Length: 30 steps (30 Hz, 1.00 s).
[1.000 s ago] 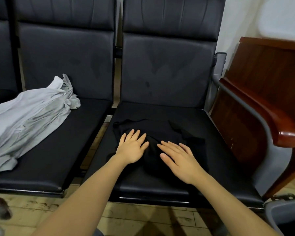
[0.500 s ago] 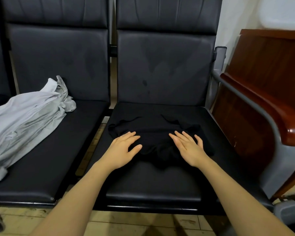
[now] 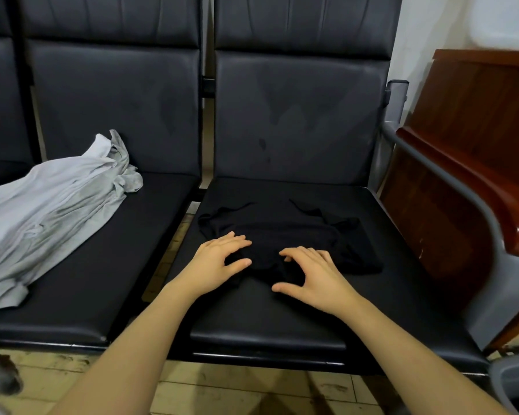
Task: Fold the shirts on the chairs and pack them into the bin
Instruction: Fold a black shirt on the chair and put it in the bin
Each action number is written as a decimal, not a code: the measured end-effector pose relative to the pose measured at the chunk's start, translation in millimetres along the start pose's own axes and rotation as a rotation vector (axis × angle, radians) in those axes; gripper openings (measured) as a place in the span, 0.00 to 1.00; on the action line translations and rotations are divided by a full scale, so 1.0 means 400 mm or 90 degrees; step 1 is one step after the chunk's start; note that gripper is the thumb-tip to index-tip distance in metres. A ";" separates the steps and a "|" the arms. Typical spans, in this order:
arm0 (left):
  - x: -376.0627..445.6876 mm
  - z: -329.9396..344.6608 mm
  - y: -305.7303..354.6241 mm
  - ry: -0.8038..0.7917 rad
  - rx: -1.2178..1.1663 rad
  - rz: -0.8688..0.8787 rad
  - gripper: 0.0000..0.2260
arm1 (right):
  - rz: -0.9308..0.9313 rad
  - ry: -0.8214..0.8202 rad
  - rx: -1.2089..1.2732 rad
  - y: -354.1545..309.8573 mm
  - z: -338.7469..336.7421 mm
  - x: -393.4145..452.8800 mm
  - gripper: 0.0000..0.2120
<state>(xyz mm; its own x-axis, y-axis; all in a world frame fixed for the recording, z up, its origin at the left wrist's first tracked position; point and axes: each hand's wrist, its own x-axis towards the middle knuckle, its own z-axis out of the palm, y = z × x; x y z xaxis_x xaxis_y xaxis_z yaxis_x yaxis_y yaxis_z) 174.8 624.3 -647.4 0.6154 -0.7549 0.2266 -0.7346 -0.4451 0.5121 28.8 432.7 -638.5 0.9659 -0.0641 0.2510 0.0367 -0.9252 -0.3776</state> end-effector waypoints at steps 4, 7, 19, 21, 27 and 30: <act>-0.002 0.009 -0.002 0.055 -0.027 -0.017 0.18 | -0.046 0.158 0.007 0.006 0.013 -0.008 0.09; -0.003 0.009 0.001 0.096 -0.076 -0.027 0.14 | 0.007 0.210 0.125 -0.002 0.003 -0.010 0.05; 0.014 0.007 0.133 0.193 -0.224 -0.070 0.06 | 0.130 0.368 0.385 -0.030 -0.123 -0.009 0.09; 0.020 -0.008 0.170 0.234 -0.232 -0.069 0.07 | 0.131 0.395 0.351 -0.019 -0.143 -0.011 0.09; 0.029 -0.055 0.222 0.323 -0.206 -0.051 0.07 | 0.194 0.323 0.225 0.021 -0.151 -0.021 0.07; 0.028 -0.046 0.191 0.275 -0.067 -0.134 0.12 | 0.252 0.296 0.142 0.041 -0.112 -0.025 0.07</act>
<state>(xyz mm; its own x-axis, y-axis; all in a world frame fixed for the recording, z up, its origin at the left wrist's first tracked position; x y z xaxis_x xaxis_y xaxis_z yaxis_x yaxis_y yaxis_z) 130.7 590.7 -590.5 0.8260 -0.3756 0.4203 -0.5624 -0.4984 0.6598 8.2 401.5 -607.3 0.7071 -0.5854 0.3965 -0.1982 -0.7024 -0.6836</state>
